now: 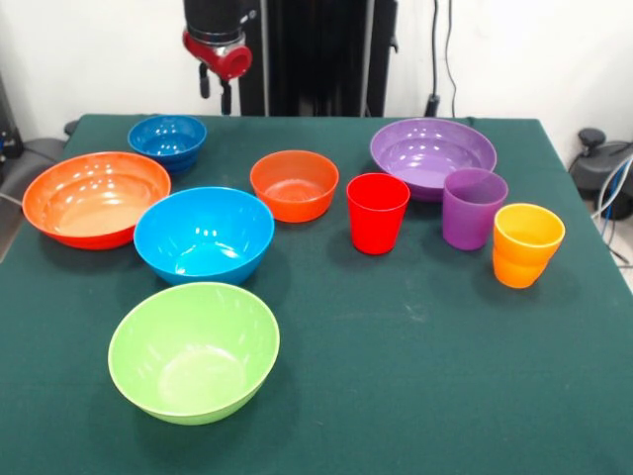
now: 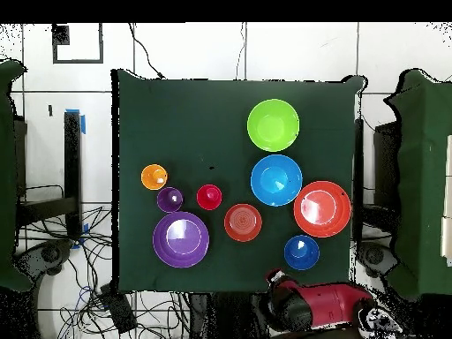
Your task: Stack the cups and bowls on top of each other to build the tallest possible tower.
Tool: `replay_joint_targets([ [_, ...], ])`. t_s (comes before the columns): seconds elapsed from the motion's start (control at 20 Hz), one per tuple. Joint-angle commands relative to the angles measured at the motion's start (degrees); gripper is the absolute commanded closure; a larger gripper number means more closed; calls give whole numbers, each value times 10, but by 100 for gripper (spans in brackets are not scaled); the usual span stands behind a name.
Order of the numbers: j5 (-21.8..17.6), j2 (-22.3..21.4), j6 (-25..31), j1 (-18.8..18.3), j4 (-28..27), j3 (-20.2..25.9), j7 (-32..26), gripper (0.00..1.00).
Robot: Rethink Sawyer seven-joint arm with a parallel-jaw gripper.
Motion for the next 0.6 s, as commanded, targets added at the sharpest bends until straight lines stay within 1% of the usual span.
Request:
replay_joint_targets([
  [0.05,-21,95,-106,51,-94,-41,24,0],
  [0.15,-14,105,-119,50,-98,-48,16,0],
  [0.4,-4,106,-128,40,-94,-46,2,0],
  [0.6,3,112,-141,49,-95,-57,2,0],
])
